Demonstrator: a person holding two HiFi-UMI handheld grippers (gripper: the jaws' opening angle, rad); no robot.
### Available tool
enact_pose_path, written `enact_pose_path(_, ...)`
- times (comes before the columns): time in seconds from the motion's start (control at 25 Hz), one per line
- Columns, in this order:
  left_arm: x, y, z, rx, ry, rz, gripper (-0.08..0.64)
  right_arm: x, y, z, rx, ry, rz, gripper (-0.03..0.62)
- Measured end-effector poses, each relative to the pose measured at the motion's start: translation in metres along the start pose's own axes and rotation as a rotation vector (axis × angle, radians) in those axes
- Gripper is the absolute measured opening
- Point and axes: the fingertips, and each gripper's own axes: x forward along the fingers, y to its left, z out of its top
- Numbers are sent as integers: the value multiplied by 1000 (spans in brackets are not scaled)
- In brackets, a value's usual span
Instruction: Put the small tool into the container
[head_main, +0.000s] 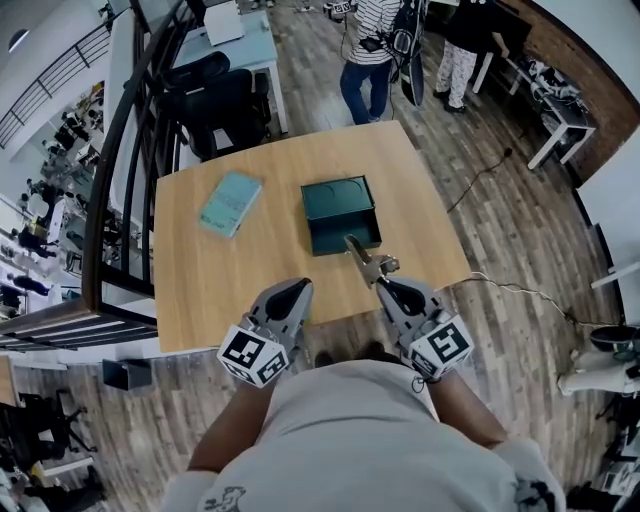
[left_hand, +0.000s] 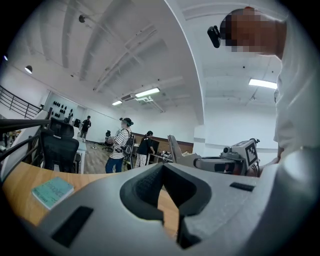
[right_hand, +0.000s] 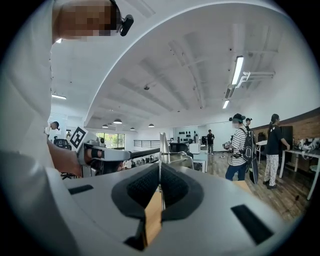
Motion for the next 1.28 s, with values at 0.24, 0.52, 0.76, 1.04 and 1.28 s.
enact_pose_path(0.24,5,19,0,-5,-4,10,6,24,-9,-1,-1,17,16,11)
enact_pose_path(0.52,21,37,-9,-67,6,35,6,55,-30,-16,-18,72,78,11)
enact_pose_path(0.76,47,60,-17,-83,24,103,6,85,-63,-30,-18,124,142,11)
enact_pose_path(1.04,85,88,-33,-124,57,176,6,122,-113,-76,35,227,195,11)
enact_pose_path(1.28,118,108,-62,-160,110,214,6,147,-145,-122,24,319,252,11)
